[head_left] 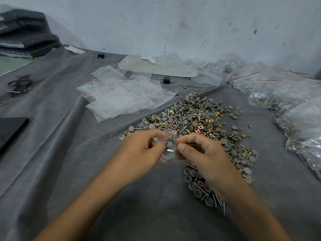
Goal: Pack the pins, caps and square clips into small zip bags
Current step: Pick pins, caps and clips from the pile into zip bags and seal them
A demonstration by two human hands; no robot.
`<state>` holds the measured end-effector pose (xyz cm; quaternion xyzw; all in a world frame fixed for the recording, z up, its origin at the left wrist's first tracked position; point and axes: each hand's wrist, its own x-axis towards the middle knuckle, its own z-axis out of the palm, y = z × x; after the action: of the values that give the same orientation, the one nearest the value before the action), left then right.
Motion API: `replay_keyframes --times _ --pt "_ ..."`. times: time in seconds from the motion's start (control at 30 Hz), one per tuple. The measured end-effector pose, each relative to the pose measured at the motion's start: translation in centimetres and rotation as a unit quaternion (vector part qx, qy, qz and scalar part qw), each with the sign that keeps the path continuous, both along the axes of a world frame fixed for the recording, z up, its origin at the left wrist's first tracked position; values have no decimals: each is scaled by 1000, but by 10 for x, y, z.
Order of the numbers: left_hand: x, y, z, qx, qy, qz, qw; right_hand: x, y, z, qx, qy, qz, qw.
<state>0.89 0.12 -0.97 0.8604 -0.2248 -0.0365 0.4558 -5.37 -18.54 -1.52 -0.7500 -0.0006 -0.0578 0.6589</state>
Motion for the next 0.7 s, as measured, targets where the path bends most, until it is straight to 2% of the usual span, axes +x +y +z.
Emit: replay_keyframes --times 0.27,0.33,0.47,0.6,0.7 --pt "0 0 2 -9 1 1 1000 -1 -5 3 50 -45 -28 997" --pt "0 0 1 -2 -1 3 1000 -1 -5 4 94 -51 -18 994" --pt "-1 0 0 -8 0 1 1000 -1 2 4 220 -32 65 973" --pt "-1 0 2 -14 3 -3 1000 0 7 0 162 -15 67 984" --pt "-1 2 5 -18 5 -1 1000 1 0 3 159 -22 51 986"
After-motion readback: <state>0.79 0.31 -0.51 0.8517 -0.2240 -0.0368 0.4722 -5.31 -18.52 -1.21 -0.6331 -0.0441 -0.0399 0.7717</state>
